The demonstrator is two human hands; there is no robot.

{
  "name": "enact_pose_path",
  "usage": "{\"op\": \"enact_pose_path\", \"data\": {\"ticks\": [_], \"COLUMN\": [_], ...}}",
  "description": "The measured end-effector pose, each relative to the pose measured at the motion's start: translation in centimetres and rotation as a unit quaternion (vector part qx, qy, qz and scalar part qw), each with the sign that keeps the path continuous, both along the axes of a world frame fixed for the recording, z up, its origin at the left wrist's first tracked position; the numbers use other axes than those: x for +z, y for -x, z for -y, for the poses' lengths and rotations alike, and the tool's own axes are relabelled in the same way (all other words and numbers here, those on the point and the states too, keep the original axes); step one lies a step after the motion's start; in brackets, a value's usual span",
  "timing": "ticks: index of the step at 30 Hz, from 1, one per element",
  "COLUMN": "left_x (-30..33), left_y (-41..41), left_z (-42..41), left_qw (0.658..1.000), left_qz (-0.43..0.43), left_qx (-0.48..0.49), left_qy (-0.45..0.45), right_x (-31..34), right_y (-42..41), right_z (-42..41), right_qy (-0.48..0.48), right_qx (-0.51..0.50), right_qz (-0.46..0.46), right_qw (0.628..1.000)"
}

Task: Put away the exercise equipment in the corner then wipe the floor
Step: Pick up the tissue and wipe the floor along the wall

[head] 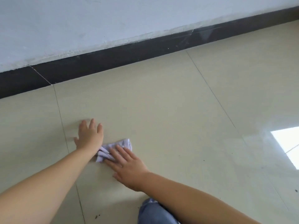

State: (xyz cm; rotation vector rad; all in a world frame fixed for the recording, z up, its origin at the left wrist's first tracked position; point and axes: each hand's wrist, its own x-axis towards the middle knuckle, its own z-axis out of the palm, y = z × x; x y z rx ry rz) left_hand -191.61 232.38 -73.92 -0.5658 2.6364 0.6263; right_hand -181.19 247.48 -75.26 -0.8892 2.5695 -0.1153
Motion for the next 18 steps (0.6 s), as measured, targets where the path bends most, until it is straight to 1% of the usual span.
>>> {"op": "enact_pose_path", "data": {"ticks": [1,3,5,6,7,8,9,10,11,12,13,14,16,17,18], "left_x": [0.2,0.4,0.4,0.4,0.3,0.4,0.5,0.7,0.9,1.2,1.3,1.2,0.9,0.8,0.6], "left_y": [0.0,0.1,0.0,0.0,0.1,0.4,0.8,1.1,1.4,1.6,1.8,1.8,1.6,1.4,1.2], "left_z": [-0.6,-1.4,-1.7,-1.8,-2.0,-2.2,-2.6,-2.9,-3.4,-3.9,-4.4,-5.0,-5.9,-6.2,-6.3], "left_qw": [1.000,0.998,0.994,0.991,0.987,0.983,0.980,0.977,0.975,0.975,0.976,0.978,0.983,0.984,0.985], "left_qz": [0.016,0.048,0.077,0.080,0.075,0.069,0.063,0.063,0.070,0.082,0.092,0.094,0.081,0.072,0.066], "left_qx": [0.003,-0.015,-0.056,-0.086,-0.120,-0.153,-0.178,-0.195,-0.203,-0.202,-0.194,-0.183,-0.161,-0.154,-0.152], "left_qy": [0.012,0.038,0.056,0.064,0.069,0.070,0.065,0.058,0.050,0.040,0.031,0.027,0.036,0.044,0.054], "right_x": [-0.4,-0.6,-0.5,-0.2,0.5,0.9,0.9,1.0,0.9,0.8,0.5,0.3,-0.4,-0.3,-0.2], "right_y": [-0.2,0.8,2.6,3.6,4.8,5.9,7.0,8.0,8.7,8.9,8.5,7.4,3.3,1.0,-1.0], "right_z": [-2.6,-8.7,-15.5,-18.7,-21.5,-23.7,-25.0,-25.0,-23.7,-21.3,-18.2,-14.5,-7.3,-4.5,-2.7], "right_qy": [-0.001,-0.006,-0.025,-0.039,-0.052,-0.052,-0.046,-0.048,-0.056,-0.058,-0.048,-0.032,0.007,0.014,0.007], "right_qx": [-0.019,-0.122,-0.238,-0.306,-0.396,-0.482,-0.552,-0.602,-0.631,-0.638,-0.618,-0.563,-0.384,-0.286,-0.198], "right_qz": [-0.043,-0.051,-0.093,-0.088,-0.052,-0.024,-0.016,-0.010,0.001,0.009,0.005,-0.010,-0.080,-0.081,-0.072], "right_qw": [0.999,0.991,0.967,0.947,0.915,0.874,0.833,0.797,0.774,0.768,0.785,0.826,0.920,0.955,0.978]}}
